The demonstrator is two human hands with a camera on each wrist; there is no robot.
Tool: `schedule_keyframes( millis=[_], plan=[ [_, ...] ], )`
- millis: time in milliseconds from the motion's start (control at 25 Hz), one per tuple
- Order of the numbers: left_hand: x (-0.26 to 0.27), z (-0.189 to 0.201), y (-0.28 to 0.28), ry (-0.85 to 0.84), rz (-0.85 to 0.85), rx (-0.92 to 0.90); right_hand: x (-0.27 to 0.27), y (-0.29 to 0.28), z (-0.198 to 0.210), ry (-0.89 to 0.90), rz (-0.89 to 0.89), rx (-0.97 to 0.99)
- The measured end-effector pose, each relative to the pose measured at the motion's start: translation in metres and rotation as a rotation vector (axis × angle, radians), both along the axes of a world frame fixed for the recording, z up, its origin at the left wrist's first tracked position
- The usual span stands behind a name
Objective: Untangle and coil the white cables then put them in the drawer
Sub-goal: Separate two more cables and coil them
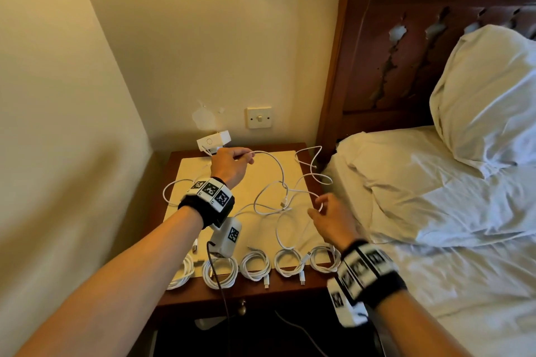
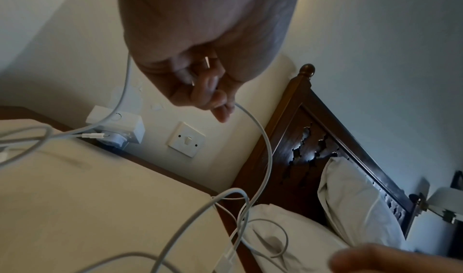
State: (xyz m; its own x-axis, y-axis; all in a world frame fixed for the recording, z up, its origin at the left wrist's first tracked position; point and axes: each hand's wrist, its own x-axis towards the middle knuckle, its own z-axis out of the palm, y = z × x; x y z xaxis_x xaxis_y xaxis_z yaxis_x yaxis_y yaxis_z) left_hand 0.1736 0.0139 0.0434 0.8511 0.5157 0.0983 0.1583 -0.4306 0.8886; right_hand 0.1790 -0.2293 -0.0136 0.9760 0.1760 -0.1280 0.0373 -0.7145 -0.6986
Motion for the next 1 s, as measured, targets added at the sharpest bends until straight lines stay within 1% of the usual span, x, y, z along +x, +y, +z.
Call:
schedule_keyframes(
  millis=[80,120,160,200,280,400,480,640,720,800,840,920,1000],
  plan=[
    [-0.004,0.005,0.001,-0.048,0.000,-0.013,0.037,0.015,-0.014,0.127,-0.005,-0.105],
    [-0.005,0.006,0.003,-0.064,-0.008,-0.029,0.051,0.020,-0.021,0.198,0.017,-0.126],
    [-0.008,0.008,0.005,-0.071,-0.021,-0.040,0.058,0.023,-0.024,0.236,0.028,-0.079],
    [-0.009,0.009,0.008,-0.071,-0.034,-0.036,0.064,0.027,-0.024,0.238,0.014,-0.006],
    [-0.012,0.015,0.017,-0.089,-0.046,0.017,0.068,0.035,-0.018,0.124,-0.008,0.166],
    [-0.012,0.038,0.030,-0.196,-0.016,0.086,0.066,0.047,0.021,-0.038,0.004,0.379],
    [-0.013,0.063,0.036,-0.261,-0.013,0.134,0.065,0.055,0.055,-0.140,0.035,0.459],
    [-0.022,0.128,0.041,-0.407,-0.008,0.228,0.060,0.064,0.126,-0.316,0.118,0.557],
    [-0.030,0.161,0.047,-0.508,0.032,0.273,0.056,0.064,0.158,-0.371,0.098,0.651],
    [-0.035,0.184,0.052,-0.570,0.084,0.268,0.051,0.061,0.179,-0.387,0.048,0.737],
    [-0.037,0.190,0.054,-0.565,0.088,0.270,0.048,0.060,0.184,-0.382,0.042,0.746],
    [-0.045,0.198,0.052,-0.537,0.059,0.294,0.038,0.058,0.191,-0.388,0.072,0.728],
    [-0.057,0.217,0.048,-0.562,0.045,0.311,0.029,0.056,0.207,-0.437,0.099,0.735]
  ],
)
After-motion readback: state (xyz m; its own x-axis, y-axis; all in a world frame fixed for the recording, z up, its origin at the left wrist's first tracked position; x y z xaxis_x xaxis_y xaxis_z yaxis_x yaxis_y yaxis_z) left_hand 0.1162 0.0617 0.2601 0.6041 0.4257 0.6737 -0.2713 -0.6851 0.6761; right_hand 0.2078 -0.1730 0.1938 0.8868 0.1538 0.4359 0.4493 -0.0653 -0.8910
